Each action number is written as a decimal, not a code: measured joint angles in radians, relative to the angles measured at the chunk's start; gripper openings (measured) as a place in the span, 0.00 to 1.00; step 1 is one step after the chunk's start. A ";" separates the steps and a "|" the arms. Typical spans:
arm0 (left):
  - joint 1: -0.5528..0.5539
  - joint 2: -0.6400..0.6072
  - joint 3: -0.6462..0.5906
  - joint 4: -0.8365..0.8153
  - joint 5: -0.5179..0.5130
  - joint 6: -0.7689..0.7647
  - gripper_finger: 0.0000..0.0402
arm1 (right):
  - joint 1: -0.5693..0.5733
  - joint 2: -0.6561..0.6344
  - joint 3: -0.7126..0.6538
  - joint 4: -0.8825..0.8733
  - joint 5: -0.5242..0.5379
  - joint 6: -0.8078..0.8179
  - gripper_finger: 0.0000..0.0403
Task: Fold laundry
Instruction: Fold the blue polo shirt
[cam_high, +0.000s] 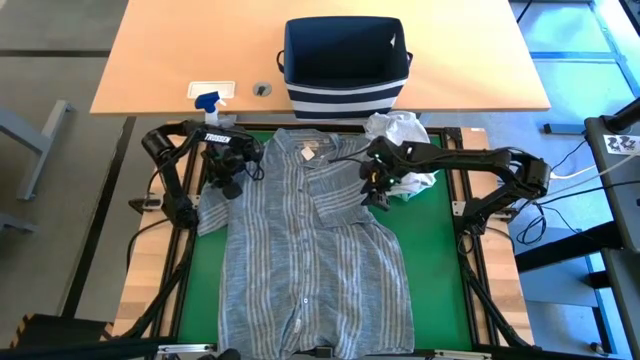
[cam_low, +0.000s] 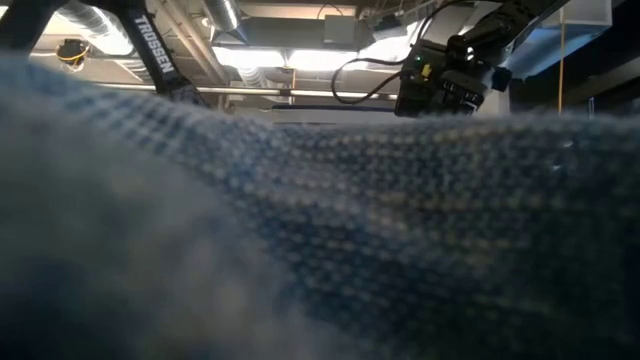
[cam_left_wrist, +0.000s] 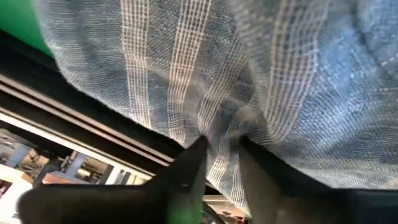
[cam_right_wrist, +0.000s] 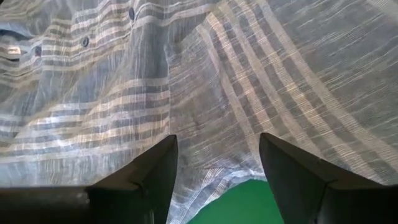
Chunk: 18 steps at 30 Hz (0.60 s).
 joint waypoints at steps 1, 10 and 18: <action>-0.004 -0.006 0.003 -0.007 -0.005 0.001 0.17 | 0.000 0.000 0.000 0.006 0.004 0.005 0.56; -0.054 -0.127 0.094 -0.156 0.016 0.015 0.01 | 0.000 0.000 0.000 0.042 0.034 0.024 0.56; -0.104 -0.223 0.278 -0.204 0.307 -0.024 0.00 | 0.000 0.000 0.000 0.071 0.035 0.030 0.56</action>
